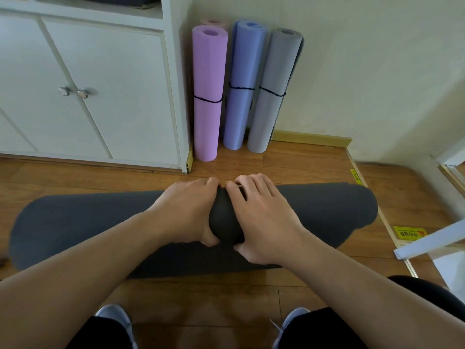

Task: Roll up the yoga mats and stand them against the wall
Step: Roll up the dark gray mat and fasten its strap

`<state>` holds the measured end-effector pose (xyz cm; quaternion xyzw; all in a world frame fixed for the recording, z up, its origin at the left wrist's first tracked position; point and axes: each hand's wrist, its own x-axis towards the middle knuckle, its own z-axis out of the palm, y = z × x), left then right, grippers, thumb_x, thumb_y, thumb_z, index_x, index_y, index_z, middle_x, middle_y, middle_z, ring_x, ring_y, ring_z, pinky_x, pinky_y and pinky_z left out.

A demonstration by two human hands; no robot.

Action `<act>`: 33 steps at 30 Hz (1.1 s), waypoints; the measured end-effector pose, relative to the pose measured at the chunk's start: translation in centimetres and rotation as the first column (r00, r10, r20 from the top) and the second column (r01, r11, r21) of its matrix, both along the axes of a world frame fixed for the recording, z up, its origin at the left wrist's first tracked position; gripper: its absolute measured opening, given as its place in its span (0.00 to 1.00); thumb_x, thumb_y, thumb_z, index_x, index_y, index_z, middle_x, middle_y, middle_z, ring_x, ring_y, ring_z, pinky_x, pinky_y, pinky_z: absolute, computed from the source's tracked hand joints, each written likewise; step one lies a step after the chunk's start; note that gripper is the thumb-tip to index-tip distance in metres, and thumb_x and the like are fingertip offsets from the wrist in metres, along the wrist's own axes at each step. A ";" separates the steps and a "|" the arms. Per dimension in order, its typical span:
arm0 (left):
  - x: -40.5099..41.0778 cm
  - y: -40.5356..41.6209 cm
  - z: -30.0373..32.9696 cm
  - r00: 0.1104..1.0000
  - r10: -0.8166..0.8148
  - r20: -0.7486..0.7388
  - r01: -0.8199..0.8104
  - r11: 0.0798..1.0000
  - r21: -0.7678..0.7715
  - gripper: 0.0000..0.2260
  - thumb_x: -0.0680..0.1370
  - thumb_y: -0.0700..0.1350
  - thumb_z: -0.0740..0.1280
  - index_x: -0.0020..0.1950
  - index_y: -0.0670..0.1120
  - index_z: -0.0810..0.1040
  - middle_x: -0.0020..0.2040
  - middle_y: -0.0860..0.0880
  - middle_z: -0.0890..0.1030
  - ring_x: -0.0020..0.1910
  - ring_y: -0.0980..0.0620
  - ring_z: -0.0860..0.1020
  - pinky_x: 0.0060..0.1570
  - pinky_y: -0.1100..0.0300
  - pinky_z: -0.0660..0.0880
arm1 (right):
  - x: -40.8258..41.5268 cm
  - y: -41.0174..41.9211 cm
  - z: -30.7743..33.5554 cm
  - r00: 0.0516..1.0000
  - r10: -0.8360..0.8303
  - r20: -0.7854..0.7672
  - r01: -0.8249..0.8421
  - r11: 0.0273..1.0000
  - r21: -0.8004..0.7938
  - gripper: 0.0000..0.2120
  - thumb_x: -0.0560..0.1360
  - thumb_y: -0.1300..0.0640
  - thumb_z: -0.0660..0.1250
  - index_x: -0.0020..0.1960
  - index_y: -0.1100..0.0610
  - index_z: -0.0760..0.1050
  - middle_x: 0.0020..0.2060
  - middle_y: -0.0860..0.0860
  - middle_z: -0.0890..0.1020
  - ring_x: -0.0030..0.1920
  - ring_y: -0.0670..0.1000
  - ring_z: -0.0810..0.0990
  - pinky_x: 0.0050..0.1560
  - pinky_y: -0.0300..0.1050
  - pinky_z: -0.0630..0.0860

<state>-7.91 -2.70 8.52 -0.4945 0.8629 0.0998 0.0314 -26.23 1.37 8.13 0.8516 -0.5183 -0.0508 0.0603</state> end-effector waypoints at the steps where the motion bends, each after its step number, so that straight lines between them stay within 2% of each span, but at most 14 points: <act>1: 0.1 -0.1 0.2 1.000 0.017 -0.005 -0.017 0.999 0.040 0.46 0.61 0.69 0.80 0.72 0.55 0.66 0.62 0.57 0.77 0.57 0.54 0.77 0.58 0.53 0.79 | 0.3 -0.1 0.0 0.999 -0.003 -0.036 0.004 1.000 0.012 0.58 0.62 0.35 0.82 0.79 0.55 0.54 0.73 0.56 0.67 0.74 0.60 0.66 0.81 0.60 0.60; 5: 0.1 0.2 0.2 0.999 0.040 0.010 -0.041 0.990 0.134 0.46 0.60 0.70 0.80 0.72 0.57 0.65 0.61 0.59 0.76 0.56 0.54 0.76 0.58 0.52 0.79 | 0.4 -0.4 -0.6 1.000 -0.011 -0.004 0.011 0.999 0.038 0.54 0.61 0.36 0.83 0.76 0.53 0.59 0.68 0.54 0.73 0.68 0.58 0.72 0.74 0.56 0.68; 7: 0.3 0.6 0.1 0.999 0.043 0.018 -0.046 0.988 0.149 0.47 0.61 0.69 0.80 0.74 0.57 0.63 0.65 0.57 0.74 0.61 0.53 0.75 0.63 0.51 0.76 | 0.3 -0.5 -0.9 1.000 -0.001 0.019 0.000 0.999 0.038 0.52 0.60 0.35 0.82 0.75 0.54 0.62 0.66 0.53 0.75 0.66 0.57 0.74 0.71 0.56 0.72; 10: 0.1 1.5 -0.3 0.993 0.013 0.118 -0.018 0.999 0.037 0.55 0.60 0.69 0.81 0.79 0.54 0.57 0.74 0.52 0.67 0.72 0.48 0.68 0.73 0.47 0.70 | 0.1 -0.8 -0.9 0.999 -0.014 0.045 0.011 0.998 0.060 0.51 0.61 0.34 0.82 0.74 0.54 0.64 0.66 0.53 0.77 0.66 0.57 0.75 0.68 0.56 0.74; 12: -0.6 1.8 -0.8 0.983 -0.009 0.183 0.021 0.998 -0.064 0.57 0.61 0.68 0.82 0.79 0.51 0.55 0.75 0.50 0.66 0.74 0.46 0.67 0.75 0.46 0.67 | -0.2 -1.1 -0.8 0.996 -0.051 0.074 0.043 0.994 0.099 0.51 0.61 0.33 0.82 0.75 0.53 0.64 0.66 0.52 0.77 0.66 0.56 0.75 0.69 0.56 0.74; 15: -1.1 1.5 -1.0 0.985 -0.021 0.173 0.039 0.995 -0.097 0.53 0.61 0.65 0.83 0.77 0.50 0.59 0.73 0.50 0.71 0.71 0.47 0.71 0.72 0.47 0.70 | -0.5 -1.1 -0.6 0.988 -0.077 0.131 0.059 0.989 0.134 0.53 0.61 0.32 0.81 0.76 0.51 0.62 0.68 0.50 0.76 0.68 0.55 0.74 0.72 0.54 0.71; 20: -0.5 0.4 0.0 0.997 -0.012 0.078 0.011 1.000 0.007 0.48 0.60 0.64 0.83 0.71 0.52 0.63 0.64 0.55 0.76 0.61 0.51 0.77 0.64 0.52 0.76 | -0.1 -0.3 -0.4 0.992 -0.034 0.118 0.024 0.995 0.093 0.63 0.62 0.34 0.83 0.83 0.53 0.48 0.76 0.53 0.68 0.76 0.57 0.67 0.80 0.56 0.62; 23: -0.3 0.2 0.4 0.999 0.008 0.039 -0.011 0.997 0.079 0.47 0.58 0.68 0.82 0.70 0.54 0.64 0.60 0.57 0.77 0.56 0.53 0.77 0.58 0.53 0.77 | 0.6 -0.1 -0.6 1.000 -0.014 0.013 0.014 0.999 0.046 0.64 0.61 0.32 0.83 0.82 0.55 0.50 0.74 0.55 0.68 0.75 0.59 0.67 0.81 0.59 0.60; 26: -0.1 0.2 0.5 0.998 0.029 0.059 -0.037 0.991 0.132 0.46 0.58 0.68 0.82 0.68 0.55 0.65 0.58 0.57 0.76 0.55 0.53 0.76 0.58 0.53 0.78 | 0.6 -0.7 -0.9 1.000 0.003 0.030 -0.005 0.998 0.067 0.58 0.60 0.31 0.82 0.78 0.54 0.59 0.68 0.53 0.76 0.69 0.57 0.75 0.77 0.57 0.65; 29: -0.4 1.0 -0.1 0.997 0.032 0.076 -0.039 0.995 0.094 0.51 0.59 0.68 0.81 0.74 0.53 0.61 0.66 0.55 0.74 0.64 0.50 0.74 0.68 0.49 0.74 | 0.4 -1.0 -1.1 0.996 0.008 0.090 -0.016 0.996 0.086 0.54 0.59 0.30 0.81 0.75 0.53 0.64 0.65 0.51 0.79 0.65 0.55 0.78 0.72 0.55 0.71; 31: -1.0 2.2 -0.8 0.995 0.033 0.098 -0.031 0.999 -0.017 0.60 0.58 0.71 0.80 0.80 0.51 0.54 0.74 0.51 0.68 0.73 0.47 0.69 0.76 0.46 0.67 | 0.1 -1.2 -1.0 0.993 -0.003 0.118 -0.008 0.996 0.093 0.54 0.59 0.30 0.81 0.75 0.54 0.65 0.64 0.51 0.79 0.64 0.54 0.78 0.70 0.54 0.73; 33: -1.8 3.1 -1.4 0.990 0.030 0.138 -0.013 0.992 -0.123 0.63 0.58 0.72 0.80 0.81 0.47 0.52 0.76 0.49 0.66 0.75 0.46 0.67 0.78 0.47 0.63 | -0.1 -1.2 -0.8 0.990 -0.021 0.139 0.009 0.996 0.089 0.54 0.59 0.29 0.81 0.75 0.54 0.65 0.63 0.49 0.80 0.62 0.53 0.79 0.68 0.52 0.74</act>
